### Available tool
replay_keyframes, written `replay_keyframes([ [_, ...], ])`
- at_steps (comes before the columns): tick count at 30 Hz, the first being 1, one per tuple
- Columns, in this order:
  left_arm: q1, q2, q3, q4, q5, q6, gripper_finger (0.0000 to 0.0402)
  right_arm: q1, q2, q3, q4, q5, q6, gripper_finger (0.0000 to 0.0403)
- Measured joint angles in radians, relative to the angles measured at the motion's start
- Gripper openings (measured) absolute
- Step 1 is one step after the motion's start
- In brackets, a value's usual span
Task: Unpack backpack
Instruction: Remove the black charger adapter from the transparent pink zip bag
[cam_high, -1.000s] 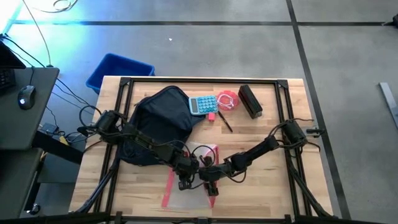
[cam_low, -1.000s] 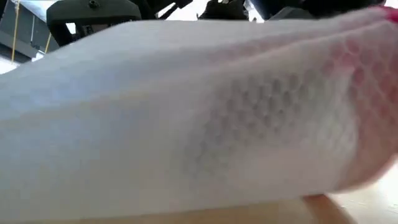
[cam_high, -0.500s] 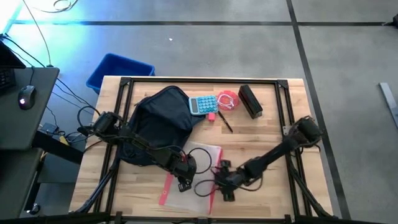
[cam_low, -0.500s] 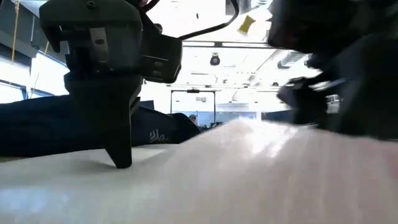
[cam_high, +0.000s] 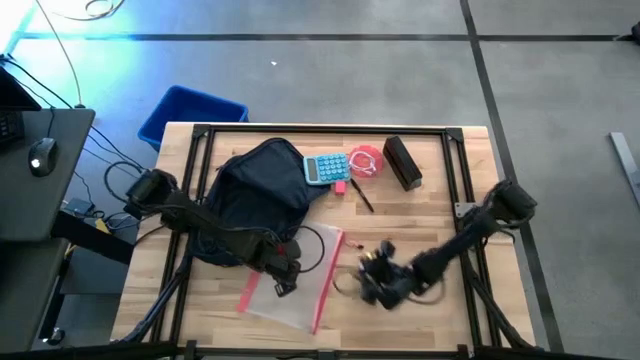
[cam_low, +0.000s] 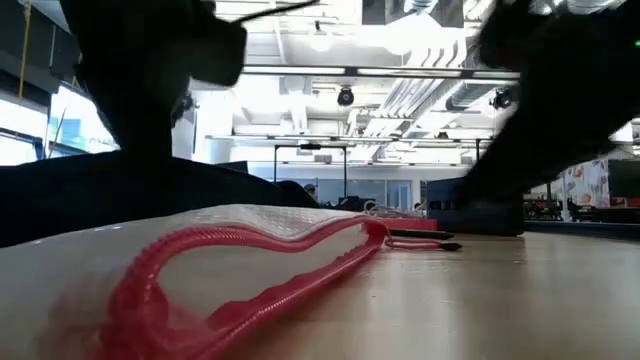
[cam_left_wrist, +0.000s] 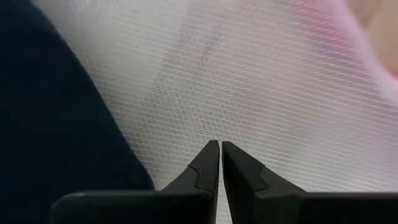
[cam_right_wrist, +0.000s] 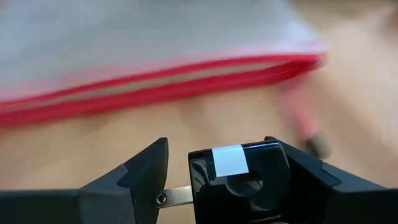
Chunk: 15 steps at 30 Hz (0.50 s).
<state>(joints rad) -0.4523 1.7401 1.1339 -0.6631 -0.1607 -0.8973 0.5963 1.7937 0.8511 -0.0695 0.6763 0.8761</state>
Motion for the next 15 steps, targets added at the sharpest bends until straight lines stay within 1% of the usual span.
replay_keyframes([
  [4, -0.003, -0.058, 0.001, 0.006, -0.021, -0.004, 0.0000, -0.199, 0.041, 0.006, 0.137, -0.037, -0.121, 0.0225],
  [6, -0.007, -0.070, 0.002, 0.006, -0.037, -0.016, 0.0000, -0.293, 0.060, 0.005, 0.176, -0.060, -0.175, 0.0225],
  [8, -0.008, -0.077, 0.001, 0.004, -0.051, -0.020, 0.0000, -0.381, 0.062, 0.004, 0.180, -0.060, -0.177, 0.0226],
  [10, -0.008, -0.085, 0.002, 0.010, -0.053, -0.033, 0.0000, -0.461, 0.053, 0.004, 0.172, -0.077, -0.147, 0.0245],
  [12, -0.012, -0.084, 0.003, 0.011, -0.055, -0.042, 0.0000, -0.532, 0.047, 0.004, 0.157, -0.147, -0.124, 0.0276],
  [15, -0.013, -0.083, 0.003, 0.012, -0.063, -0.044, 0.0000, -0.618, 0.024, 0.004, 0.156, -0.319, -0.113, 0.0314],
])
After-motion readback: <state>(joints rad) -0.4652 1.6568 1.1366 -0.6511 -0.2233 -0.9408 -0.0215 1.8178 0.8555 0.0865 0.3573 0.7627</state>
